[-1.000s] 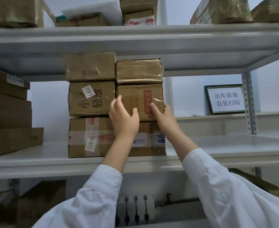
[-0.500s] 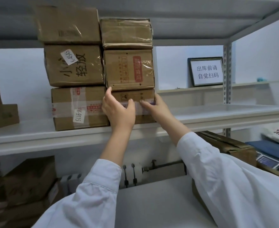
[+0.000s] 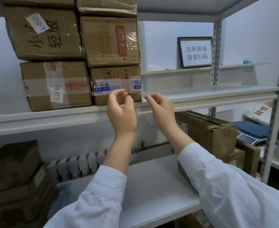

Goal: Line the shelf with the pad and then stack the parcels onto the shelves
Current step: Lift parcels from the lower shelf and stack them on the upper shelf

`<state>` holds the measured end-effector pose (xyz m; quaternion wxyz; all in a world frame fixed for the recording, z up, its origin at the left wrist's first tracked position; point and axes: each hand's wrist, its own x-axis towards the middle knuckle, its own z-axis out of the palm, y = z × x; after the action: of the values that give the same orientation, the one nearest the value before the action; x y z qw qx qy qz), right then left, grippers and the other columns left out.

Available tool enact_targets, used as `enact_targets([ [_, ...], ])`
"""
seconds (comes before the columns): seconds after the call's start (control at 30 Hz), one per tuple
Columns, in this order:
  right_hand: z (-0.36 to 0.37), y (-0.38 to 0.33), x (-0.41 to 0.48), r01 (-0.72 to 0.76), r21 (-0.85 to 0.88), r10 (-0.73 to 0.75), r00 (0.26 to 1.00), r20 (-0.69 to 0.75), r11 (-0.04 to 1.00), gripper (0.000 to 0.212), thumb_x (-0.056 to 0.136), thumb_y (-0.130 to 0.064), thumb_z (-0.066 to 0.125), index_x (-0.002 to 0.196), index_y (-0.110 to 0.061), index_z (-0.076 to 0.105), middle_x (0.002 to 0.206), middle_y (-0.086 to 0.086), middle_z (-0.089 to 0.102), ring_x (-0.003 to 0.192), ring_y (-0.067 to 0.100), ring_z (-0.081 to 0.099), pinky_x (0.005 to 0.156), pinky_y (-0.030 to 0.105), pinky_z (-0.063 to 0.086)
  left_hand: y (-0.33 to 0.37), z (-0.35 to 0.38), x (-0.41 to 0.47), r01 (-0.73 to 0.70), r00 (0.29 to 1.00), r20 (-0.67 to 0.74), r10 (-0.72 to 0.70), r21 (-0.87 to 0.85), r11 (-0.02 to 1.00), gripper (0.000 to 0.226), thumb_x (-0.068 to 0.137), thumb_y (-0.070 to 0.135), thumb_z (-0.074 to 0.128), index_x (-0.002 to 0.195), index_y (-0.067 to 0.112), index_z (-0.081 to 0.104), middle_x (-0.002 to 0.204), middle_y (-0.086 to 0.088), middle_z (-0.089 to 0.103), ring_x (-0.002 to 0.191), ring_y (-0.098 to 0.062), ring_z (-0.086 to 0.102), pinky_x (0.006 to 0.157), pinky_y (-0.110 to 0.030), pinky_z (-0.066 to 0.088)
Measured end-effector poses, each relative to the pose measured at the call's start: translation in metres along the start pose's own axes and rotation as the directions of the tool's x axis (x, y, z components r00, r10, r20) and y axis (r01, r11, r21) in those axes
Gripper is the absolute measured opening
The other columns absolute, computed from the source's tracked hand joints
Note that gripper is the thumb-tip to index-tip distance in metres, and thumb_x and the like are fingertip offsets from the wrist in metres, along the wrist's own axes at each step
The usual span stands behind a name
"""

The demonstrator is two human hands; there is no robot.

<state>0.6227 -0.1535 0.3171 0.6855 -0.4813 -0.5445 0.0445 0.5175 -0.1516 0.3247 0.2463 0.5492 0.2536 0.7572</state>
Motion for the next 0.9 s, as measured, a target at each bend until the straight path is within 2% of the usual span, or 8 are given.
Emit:
enact_targets([
  [0.1, -0.018, 0.011, -0.002, -0.01, -0.007, 0.01, 0.999, 0.035, 1.0, 0.022, 0.094, -0.024, 0.054, 0.092, -0.007, 0.068, 0.084, 0.004, 0.066, 0.083, 0.016, 0.06, 0.077, 0.031, 0.047, 0.003, 0.015, -0.011, 0.235, 0.97, 0.084, -0.226, -0.119, 0.965, 0.016, 0.09, 0.008, 0.05, 0.083, 0.021, 0.056, 0.083, 0.002, 0.062, 0.073, -0.012, 0.057, 0.063, -0.018, 0.045],
  [0.2, -0.042, 0.024, 0.0, -0.015, 0.03, 0.014, 0.998, 0.06, 0.999, 0.019, 0.094, -0.02, 0.054, 0.089, -0.009, 0.068, 0.083, 0.005, 0.067, 0.084, 0.02, 0.063, 0.08, 0.034, 0.049, 0.002, 0.035, -0.024, 0.466, 0.881, 0.187, -0.434, -0.193, 0.863, 0.016, 0.092, 0.013, 0.048, 0.08, 0.019, 0.057, 0.073, 0.003, 0.062, 0.062, -0.01, 0.055, 0.058, -0.021, 0.041],
  [0.33, -0.081, 0.05, -0.001, -0.056, 0.091, 0.045, 0.992, 0.116, 0.994, 0.022, 0.093, -0.012, 0.053, 0.075, -0.014, 0.065, 0.069, 0.001, 0.064, 0.065, 0.011, 0.06, 0.065, 0.025, 0.048, -0.01, 0.072, -0.051, 0.671, 0.738, 0.297, -0.606, -0.226, 0.706, 0.017, 0.091, 0.016, 0.048, 0.078, 0.017, 0.059, 0.066, 0.006, 0.063, 0.056, -0.007, 0.055, 0.055, -0.021, 0.041],
  [0.43, -0.116, 0.075, 0.0, -0.092, 0.01, 0.088, 0.974, 0.209, 0.996, 0.021, 0.093, -0.015, 0.055, 0.076, -0.012, 0.068, 0.069, 0.0, 0.065, 0.067, 0.013, 0.06, 0.065, 0.027, 0.048, -0.023, 0.102, -0.076, 0.768, 0.638, 0.333, -0.694, -0.212, 0.604, 0.019, 0.092, 0.016, 0.046, 0.076, 0.017, 0.058, 0.065, 0.006, 0.062, 0.058, -0.008, 0.054, 0.054, -0.022, 0.039],
  [0.53, -0.154, 0.099, 0.003, -0.094, -0.186, 0.151, 0.934, 0.325, 0.978, 0.022, 0.092, -0.024, 0.056, 0.095, -0.009, 0.072, 0.087, 0.001, 0.07, 0.087, 0.014, 0.063, 0.08, 0.032, 0.048, -0.037, 0.132, -0.1, 0.827, 0.561, 0.326, -0.761, -0.186, 0.53, 0.02, 0.092, 0.017, 0.045, 0.076, 0.016, 0.057, 0.072, 0.004, 0.062, 0.063, -0.009, 0.055, 0.055, -0.021, 0.038],
  [0.63, -0.19, 0.124, 0.009, -0.095, -0.345, 0.215, 0.92, 0.329, 0.934, 0.027, 0.093, -0.031, 0.055, 0.112, -0.016, 0.068, 0.113, -0.001, 0.067, 0.109, 0.014, 0.058, 0.092, 0.031, 0.046, -0.052, 0.161, -0.12, 0.868, 0.496, 0.297, -0.816, -0.174, 0.465, 0.021, 0.092, 0.019, 0.045, 0.077, 0.016, 0.057, 0.076, 0.003, 0.061, 0.066, -0.009, 0.054, 0.057, -0.021, 0.038],
  [0.8, -0.234, 0.171, 0.034, -0.161, -0.555, 0.305, 0.936, 0.176, 0.816, 0.048, 0.089, -0.046, 0.051, 0.133, -0.026, 0.052, 0.144, 0.004, 0.045, 0.136, 0.024, 0.037, 0.11, 0.048, 0.034, -0.072, 0.206, -0.14, 0.888, 0.458, 0.209, -0.864, -0.147, 0.435, 0.018, 0.092, 0.023, 0.046, 0.078, 0.018, 0.056, 0.079, 0.005, 0.058, 0.068, -0.008, 0.051, 0.059, -0.022, 0.038],
  [0.9, -0.254, 0.184, 0.046, -0.293, -0.647, 0.427, 0.903, 0.055, 0.704, 0.059, 0.091, -0.046, 0.049, 0.144, -0.023, 0.036, 0.151, 0.011, 0.033, 0.14, 0.031, 0.026, 0.114, 0.046, 0.024, -0.08, 0.227, -0.149, 0.904, 0.426, 0.171, -0.888, -0.06, 0.423, 0.012, 0.092, 0.025, 0.049, 0.086, 0.018, 0.057, 0.085, 0.004, 0.053, 0.073, -0.011, 0.048, 0.065, -0.024, 0.039],
])
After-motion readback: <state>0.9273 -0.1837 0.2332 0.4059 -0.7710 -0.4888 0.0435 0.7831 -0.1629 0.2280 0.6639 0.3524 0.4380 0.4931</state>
